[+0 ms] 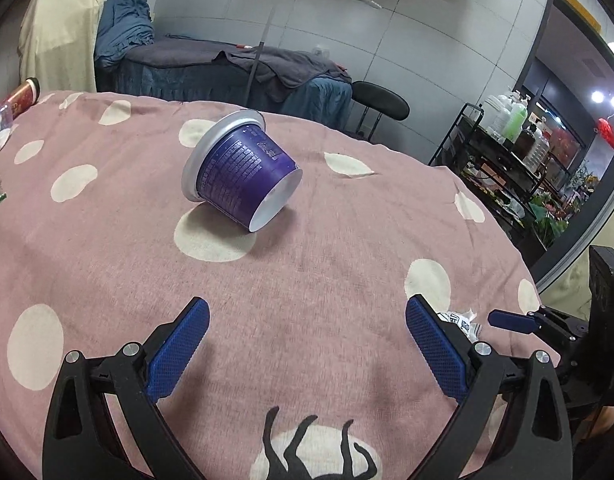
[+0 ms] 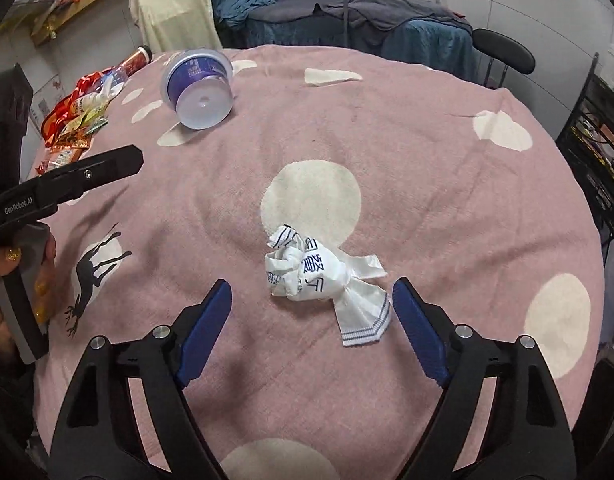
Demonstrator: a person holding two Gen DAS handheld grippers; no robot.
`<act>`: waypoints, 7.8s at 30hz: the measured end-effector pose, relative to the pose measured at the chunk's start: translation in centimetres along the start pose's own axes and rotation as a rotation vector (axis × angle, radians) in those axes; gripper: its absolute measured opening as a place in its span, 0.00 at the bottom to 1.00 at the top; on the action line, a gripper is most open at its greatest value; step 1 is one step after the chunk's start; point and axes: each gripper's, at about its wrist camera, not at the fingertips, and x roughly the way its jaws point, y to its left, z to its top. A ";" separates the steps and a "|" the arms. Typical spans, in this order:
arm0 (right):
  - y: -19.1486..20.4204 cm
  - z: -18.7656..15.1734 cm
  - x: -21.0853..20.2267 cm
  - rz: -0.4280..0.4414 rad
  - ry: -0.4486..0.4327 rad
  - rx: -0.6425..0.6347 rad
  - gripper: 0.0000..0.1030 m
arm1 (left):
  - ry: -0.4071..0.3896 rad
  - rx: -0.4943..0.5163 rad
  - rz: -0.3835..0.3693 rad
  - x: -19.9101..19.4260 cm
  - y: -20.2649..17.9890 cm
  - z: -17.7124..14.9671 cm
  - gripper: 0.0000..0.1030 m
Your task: Collect trash
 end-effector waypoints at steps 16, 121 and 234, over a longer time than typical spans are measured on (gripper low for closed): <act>-0.6 0.5 2.3 -0.002 0.037 0.016 0.36 | 0.040 -0.090 0.015 3.7 1.4 4.8 0.95; -19.1 -27.7 -15.0 -0.436 -0.310 0.793 0.78 | 0.001 0.405 -0.417 -4.2 -28.7 -11.2 0.71; -2.0 -22.7 -21.5 -0.360 -0.649 0.420 0.95 | -0.426 0.227 -0.077 -14.0 -18.2 -13.9 0.95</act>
